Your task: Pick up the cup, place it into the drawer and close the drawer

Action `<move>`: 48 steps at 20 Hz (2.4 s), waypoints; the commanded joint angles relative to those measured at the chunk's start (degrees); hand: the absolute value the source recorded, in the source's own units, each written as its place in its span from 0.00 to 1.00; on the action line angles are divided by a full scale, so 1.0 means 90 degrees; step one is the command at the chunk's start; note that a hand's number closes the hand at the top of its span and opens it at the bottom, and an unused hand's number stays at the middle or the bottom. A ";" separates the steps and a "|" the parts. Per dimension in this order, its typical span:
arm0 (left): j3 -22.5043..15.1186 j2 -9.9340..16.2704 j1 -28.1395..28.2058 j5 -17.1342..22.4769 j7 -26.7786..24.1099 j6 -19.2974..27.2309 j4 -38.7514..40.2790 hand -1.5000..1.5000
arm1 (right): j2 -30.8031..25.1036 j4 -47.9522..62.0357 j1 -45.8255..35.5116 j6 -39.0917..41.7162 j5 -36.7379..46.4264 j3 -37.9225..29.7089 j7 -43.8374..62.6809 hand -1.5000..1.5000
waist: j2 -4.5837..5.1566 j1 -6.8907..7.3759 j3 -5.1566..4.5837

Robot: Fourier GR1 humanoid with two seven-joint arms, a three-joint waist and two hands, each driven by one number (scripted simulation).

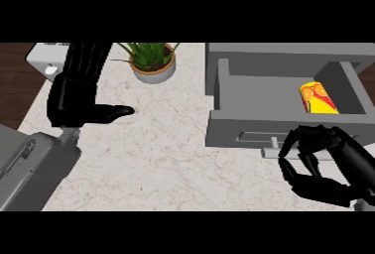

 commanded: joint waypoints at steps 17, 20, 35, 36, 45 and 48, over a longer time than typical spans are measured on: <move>0.1241 0.0362 0.2031 -0.0148 -0.0514 -0.1855 -0.0128 0.00 | 0.0542 0.4752 -0.1582 -0.1909 0.3753 0.1248 -0.1775 0.00 | 0.0042 -0.0156 0.0001; 0.1646 0.0619 0.2476 0.0013 -0.0202 -0.2139 -0.0667 0.00 | 0.0669 0.5636 -0.1906 -0.2109 0.3777 0.0993 -0.2085 0.00 | 0.0030 -0.0136 0.0003; 0.1982 0.0286 0.2471 -0.0237 -0.0366 -0.2962 -0.0240 0.00 | 0.0311 1.0236 -0.5000 -0.2230 0.3477 -0.0472 -0.3628 0.00 | 0.0149 0.0085 0.0013; 0.2046 0.0394 0.2481 -0.0125 -0.0095 -0.2905 -0.0457 0.00 | 0.0333 1.0347 -0.5304 -0.2059 0.3505 -0.0473 -0.3442 0.00 | 0.0122 0.0081 0.0012; 0.1936 0.0251 0.2293 -0.0469 -0.0244 -0.2906 -0.0169 0.00 | -0.0153 1.1087 -0.5846 -0.2002 0.3509 -0.0683 -0.3838 0.00 | 0.0240 0.0268 0.0020; 0.1891 0.0283 0.2168 -0.0435 -0.0079 -0.2865 -0.0393 0.00 | -0.0321 1.1181 -0.5961 -0.1891 0.3310 -0.0900 -0.3796 0.00 | 0.0274 0.0392 0.0031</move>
